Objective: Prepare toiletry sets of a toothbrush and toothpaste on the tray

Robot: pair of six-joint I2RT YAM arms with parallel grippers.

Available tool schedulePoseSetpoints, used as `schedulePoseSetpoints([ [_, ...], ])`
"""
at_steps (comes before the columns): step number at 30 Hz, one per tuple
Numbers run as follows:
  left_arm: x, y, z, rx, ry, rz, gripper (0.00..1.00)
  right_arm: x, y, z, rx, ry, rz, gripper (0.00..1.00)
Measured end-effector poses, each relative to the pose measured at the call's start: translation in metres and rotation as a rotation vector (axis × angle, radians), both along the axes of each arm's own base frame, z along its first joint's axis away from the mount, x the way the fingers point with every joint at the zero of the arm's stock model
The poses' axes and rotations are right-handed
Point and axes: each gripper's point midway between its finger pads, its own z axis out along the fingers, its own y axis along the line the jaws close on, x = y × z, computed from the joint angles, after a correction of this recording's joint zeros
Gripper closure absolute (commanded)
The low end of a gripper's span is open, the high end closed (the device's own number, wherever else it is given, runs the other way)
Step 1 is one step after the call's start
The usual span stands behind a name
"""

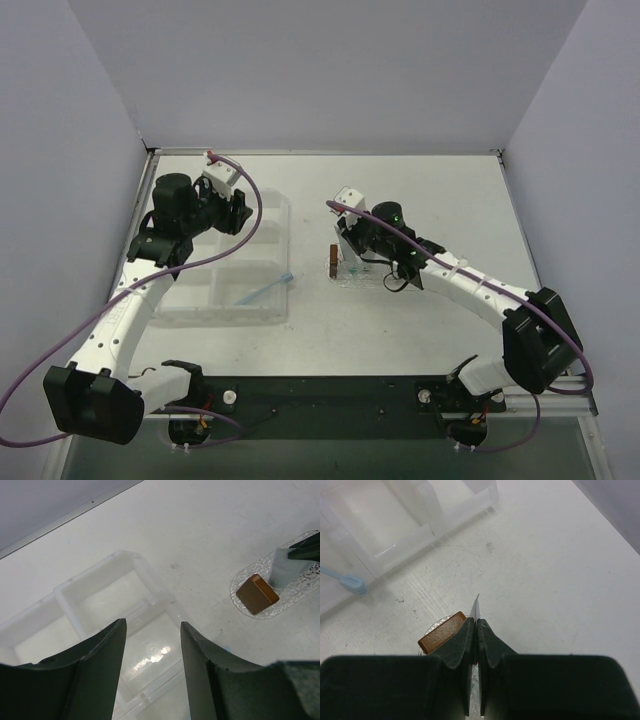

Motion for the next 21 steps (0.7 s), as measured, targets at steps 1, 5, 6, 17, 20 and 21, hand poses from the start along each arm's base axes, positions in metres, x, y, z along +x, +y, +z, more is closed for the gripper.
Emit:
schedulePoseSetpoints([
  [1, 0.0, 0.0, 0.0, 0.0, 0.0, 0.001, 0.43, 0.0, 0.0, 0.0, 0.001, -0.002, -0.001, 1.0],
  [5, 0.001, 0.0, -0.001, 0.001, 0.003, 0.001, 0.43, 0.0, -0.002, 0.0, 0.002, -0.007, -0.008, 1.0],
  [6, 0.001, 0.0, -0.002, 0.002, 0.005, 0.002, 0.43, 0.0, -0.002, 0.0, 0.003, -0.008, -0.009, 1.0],
  [17, 0.004, 0.0, -0.009, 0.007, 0.026, 0.004, 0.43, 0.001, -0.005, 0.003, 0.01, -0.025, -0.023, 1.0],
  [20, 0.004, 0.0, -0.011, 0.008, 0.03, 0.004, 0.43, 0.001, -0.005, 0.003, 0.015, -0.03, -0.024, 1.0],
  [21, 0.004, 0.0, -0.011, 0.008, 0.031, 0.004, 0.43, 0.001, -0.005, 0.002, 0.015, -0.03, -0.024, 1.0],
])
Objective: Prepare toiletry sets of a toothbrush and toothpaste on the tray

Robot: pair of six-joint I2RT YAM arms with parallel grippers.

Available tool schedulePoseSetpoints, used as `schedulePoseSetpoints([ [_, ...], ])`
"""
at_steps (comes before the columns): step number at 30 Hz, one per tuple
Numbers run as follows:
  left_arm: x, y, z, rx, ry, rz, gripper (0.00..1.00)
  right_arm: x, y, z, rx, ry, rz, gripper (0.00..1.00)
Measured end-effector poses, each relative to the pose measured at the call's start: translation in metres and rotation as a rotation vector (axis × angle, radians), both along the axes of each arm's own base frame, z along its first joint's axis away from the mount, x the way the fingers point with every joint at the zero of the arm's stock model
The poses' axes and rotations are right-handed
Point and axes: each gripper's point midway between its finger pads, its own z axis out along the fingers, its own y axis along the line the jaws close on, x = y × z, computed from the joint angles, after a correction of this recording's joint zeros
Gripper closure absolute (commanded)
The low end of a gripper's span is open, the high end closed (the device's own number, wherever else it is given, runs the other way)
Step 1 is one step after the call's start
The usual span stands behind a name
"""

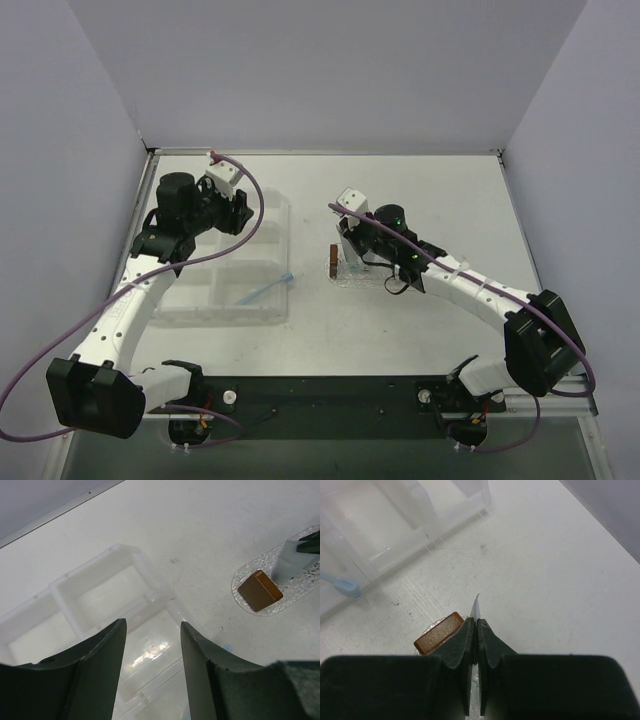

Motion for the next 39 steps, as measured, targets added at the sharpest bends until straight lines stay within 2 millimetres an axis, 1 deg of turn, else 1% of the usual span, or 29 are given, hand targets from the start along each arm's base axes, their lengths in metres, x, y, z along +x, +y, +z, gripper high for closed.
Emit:
schedulePoseSetpoints([
  [9, 0.002, 0.001, -0.003, 0.005, 0.008, 0.007, 0.43, 0.001, 0.001, -0.001, 0.039, -0.009, -0.015, 1.0],
  [19, 0.007, 0.003, -0.015, 0.019, 0.039, 0.021, 0.43, 0.001, 0.001, 0.0, 0.077, -0.026, -0.024, 1.0],
  [28, 0.007, 0.003, -0.017, 0.022, 0.042, 0.023, 0.43, -0.002, 0.0, 0.0, 0.101, -0.059, -0.024, 1.0],
  [32, 0.008, 0.003, -0.018, 0.024, 0.044, 0.023, 0.43, -0.003, -0.001, 0.0, 0.106, -0.065, -0.025, 0.89],
  [33, 0.008, 0.003, -0.018, 0.025, 0.044, 0.022, 0.43, -0.003, -0.002, 0.0, 0.107, -0.066, -0.025, 0.85],
  [36, 0.008, 0.003, -0.018, 0.025, 0.045, 0.022, 0.43, -0.004, -0.002, -0.001, 0.108, -0.063, -0.027, 0.81],
  [39, 0.008, 0.003, -0.018, 0.026, 0.045, 0.022, 0.43, -0.004, -0.002, -0.001, 0.108, -0.063, -0.028, 0.79],
])
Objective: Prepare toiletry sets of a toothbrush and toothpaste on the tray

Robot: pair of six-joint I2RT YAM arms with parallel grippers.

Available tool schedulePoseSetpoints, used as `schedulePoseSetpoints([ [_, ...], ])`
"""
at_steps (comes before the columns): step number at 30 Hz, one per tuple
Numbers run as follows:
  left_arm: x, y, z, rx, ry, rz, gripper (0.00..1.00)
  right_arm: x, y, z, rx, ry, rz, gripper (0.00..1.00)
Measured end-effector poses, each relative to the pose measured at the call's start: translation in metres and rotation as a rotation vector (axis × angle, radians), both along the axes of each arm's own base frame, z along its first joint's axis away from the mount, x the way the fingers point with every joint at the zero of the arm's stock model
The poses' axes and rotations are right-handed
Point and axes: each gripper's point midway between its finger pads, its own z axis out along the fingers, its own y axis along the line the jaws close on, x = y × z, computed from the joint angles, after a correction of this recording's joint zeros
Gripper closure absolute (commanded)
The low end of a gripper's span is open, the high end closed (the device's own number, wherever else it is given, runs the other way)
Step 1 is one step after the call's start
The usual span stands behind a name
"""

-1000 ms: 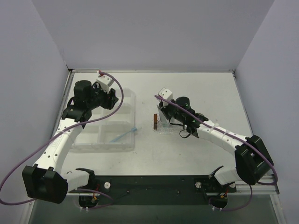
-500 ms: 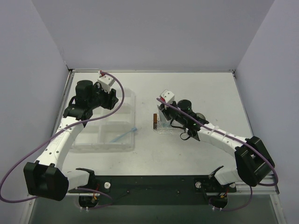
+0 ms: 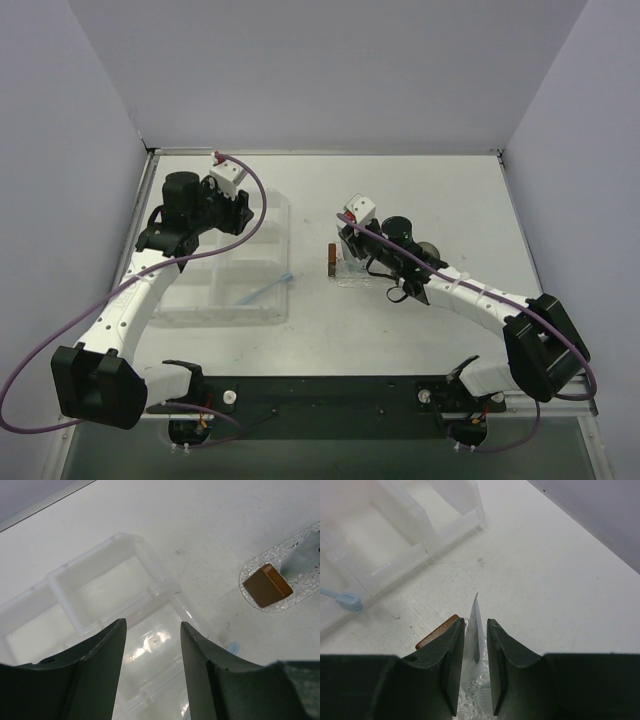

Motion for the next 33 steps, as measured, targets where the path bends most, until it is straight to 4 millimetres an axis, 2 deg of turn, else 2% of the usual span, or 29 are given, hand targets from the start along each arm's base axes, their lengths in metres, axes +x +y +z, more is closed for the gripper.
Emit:
schedulePoseSetpoints([
  [7, 0.0, 0.0, 0.0, 0.002, 0.0, -0.001, 0.43, -0.002, -0.002, -0.001, -0.009, 0.006, 0.001, 0.78],
  [17, -0.001, 0.0, -0.001, 0.003, 0.004, -0.002, 0.43, -0.008, -0.011, 0.006, -0.038, -0.004, -0.007, 0.87],
  [33, -0.001, 0.001, -0.001, 0.012, -0.001, -0.006, 0.43, -0.01, -0.015, 0.001, -0.088, 0.004, 0.0, 0.98],
])
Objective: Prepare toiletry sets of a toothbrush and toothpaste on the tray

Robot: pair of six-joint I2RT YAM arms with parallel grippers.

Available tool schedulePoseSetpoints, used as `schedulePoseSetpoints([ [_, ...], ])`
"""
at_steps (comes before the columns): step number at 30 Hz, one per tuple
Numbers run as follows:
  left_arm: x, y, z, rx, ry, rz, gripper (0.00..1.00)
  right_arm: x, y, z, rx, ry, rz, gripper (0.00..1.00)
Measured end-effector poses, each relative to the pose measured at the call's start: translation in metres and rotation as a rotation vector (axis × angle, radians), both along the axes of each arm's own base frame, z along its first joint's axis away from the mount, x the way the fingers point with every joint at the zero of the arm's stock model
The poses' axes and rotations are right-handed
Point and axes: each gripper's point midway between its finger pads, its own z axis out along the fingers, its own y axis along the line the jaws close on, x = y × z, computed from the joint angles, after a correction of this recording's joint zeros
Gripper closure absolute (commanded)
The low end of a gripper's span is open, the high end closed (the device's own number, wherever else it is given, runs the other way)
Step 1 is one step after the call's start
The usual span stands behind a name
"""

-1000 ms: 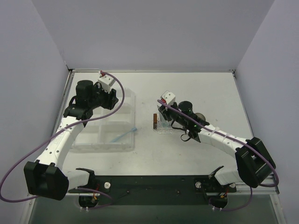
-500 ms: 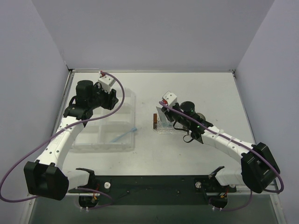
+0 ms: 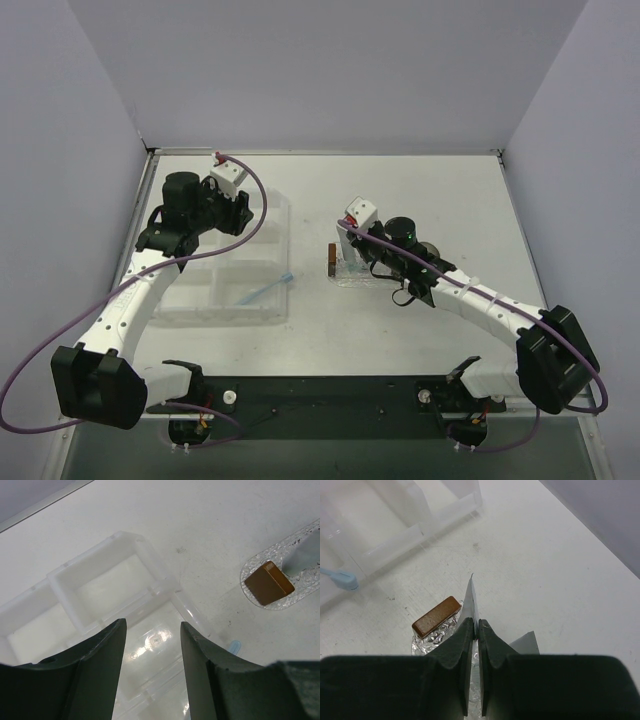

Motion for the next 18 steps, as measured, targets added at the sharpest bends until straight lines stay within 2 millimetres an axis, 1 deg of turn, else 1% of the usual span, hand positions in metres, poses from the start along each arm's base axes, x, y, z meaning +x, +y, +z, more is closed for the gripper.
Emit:
schedulePoseSetpoints([
  [11, -0.0002, 0.0002, 0.0006, 0.004, -0.005, -0.003, 0.43, -0.003, -0.0043, 0.0005, -0.02, 0.0, -0.001, 0.98],
  [18, -0.0002, 0.0002, 0.0008, 0.004, -0.005, -0.003, 0.43, -0.0054, -0.0065, -0.0002, -0.029, 0.001, 0.0, 0.96],
])
